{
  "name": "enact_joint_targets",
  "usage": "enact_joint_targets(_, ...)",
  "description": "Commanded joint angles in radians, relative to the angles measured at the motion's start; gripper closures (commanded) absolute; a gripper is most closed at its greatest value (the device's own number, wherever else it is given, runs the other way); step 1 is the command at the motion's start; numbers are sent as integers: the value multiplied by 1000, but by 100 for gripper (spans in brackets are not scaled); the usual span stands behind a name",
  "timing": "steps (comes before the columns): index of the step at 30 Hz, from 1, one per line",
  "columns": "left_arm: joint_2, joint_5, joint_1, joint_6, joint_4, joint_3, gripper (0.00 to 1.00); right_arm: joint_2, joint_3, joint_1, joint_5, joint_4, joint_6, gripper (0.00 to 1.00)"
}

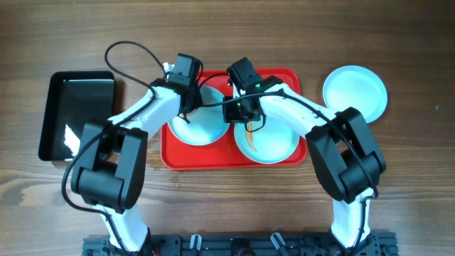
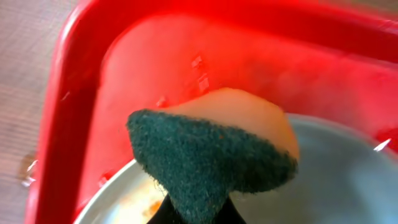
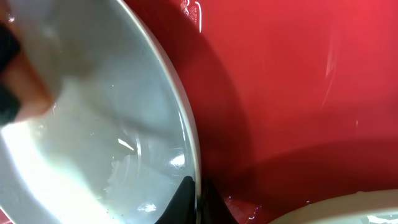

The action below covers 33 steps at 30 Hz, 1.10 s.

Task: Clean dirty plates on tray and stack at the side
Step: 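Keep scrubbing the plate's inner surface with the sponge in circular strokes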

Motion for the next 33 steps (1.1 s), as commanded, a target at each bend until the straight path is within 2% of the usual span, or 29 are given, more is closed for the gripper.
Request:
enact_joint_targets(1,23,-41,0,-2,57,-9,96,4,-23,6,6,-18,-12,96)
enact_joint_targets(8,-95,54,-14,-2,2,-4,96,4,-23,6,16,-18,-12,96)
enact_joint_targets(12,-219,69,-33,-2,-94,-4,96,4,-23,6,18,-18,-11,96)
enact_joint_targets(15,-266,135,-45,-2,-170,-4,96,4,-23,6,18,-18,-12,96)
enact_joint_targets(21,-228,254,-61,-3,-230,-29,96,4,-23,6,18,-17,-11,96)
enact_joint_targets(33,-33,343,-62,-3,-129,-55,96,4,-23,6,17,-19,-10,96)
